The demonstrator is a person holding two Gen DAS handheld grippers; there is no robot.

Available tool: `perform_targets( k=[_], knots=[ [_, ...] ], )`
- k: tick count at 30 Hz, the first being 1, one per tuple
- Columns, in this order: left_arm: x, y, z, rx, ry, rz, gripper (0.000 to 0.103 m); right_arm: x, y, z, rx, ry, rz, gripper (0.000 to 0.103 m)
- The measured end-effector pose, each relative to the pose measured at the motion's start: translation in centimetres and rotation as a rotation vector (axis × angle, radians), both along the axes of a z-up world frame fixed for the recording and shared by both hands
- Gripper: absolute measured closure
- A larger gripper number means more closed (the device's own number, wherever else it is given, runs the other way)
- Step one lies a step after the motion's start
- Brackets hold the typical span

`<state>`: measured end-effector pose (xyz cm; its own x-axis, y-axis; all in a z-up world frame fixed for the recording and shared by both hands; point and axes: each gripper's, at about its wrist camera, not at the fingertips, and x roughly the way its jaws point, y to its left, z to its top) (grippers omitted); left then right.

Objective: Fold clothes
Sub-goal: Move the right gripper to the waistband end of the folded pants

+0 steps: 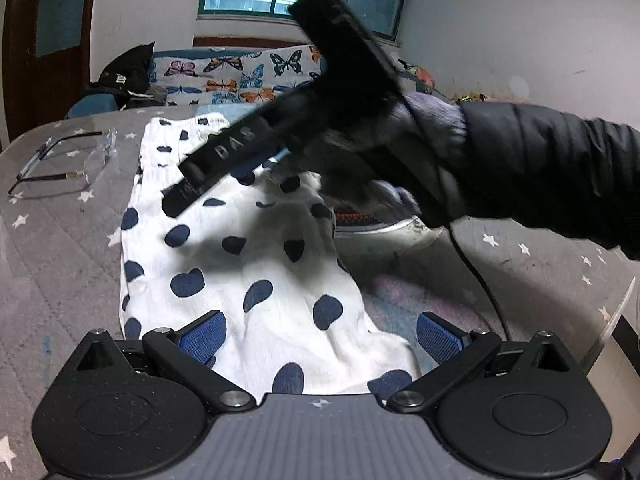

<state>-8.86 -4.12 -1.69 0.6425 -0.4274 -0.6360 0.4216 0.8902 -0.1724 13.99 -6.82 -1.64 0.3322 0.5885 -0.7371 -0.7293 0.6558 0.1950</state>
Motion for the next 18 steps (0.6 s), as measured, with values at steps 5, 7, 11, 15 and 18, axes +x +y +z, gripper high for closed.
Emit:
perform_targets(
  k=[5,7,11,15,18],
  knots=[
    [0.1,0.0,-0.4,0.005,0.020,-0.008,0.000,2.6,-0.1,-0.2,-0.002,-0.019,-0.038,0.000],
    [0.1,0.0,-0.4,0.007,0.023,-0.009,0.000,4.0,-0.2,-0.3,-0.004,-0.009,-0.053,0.000],
    [0.1,0.1,-0.4,0.000,0.029,-0.009,0.000,6.7,-0.2,-0.7,-0.005,0.009,-0.089,0.000],
    [0.2,0.1,-0.4,-0.002,0.032,-0.008,0.000,8.8,0.1,-1.0,-0.025,0.000,-0.122,0.000],
    [0.2,0.1,-0.5,0.000,0.031,-0.010,0.000,10.4,0.5,-1.0,-0.026,-0.014,-0.145,0.000]
  ],
)
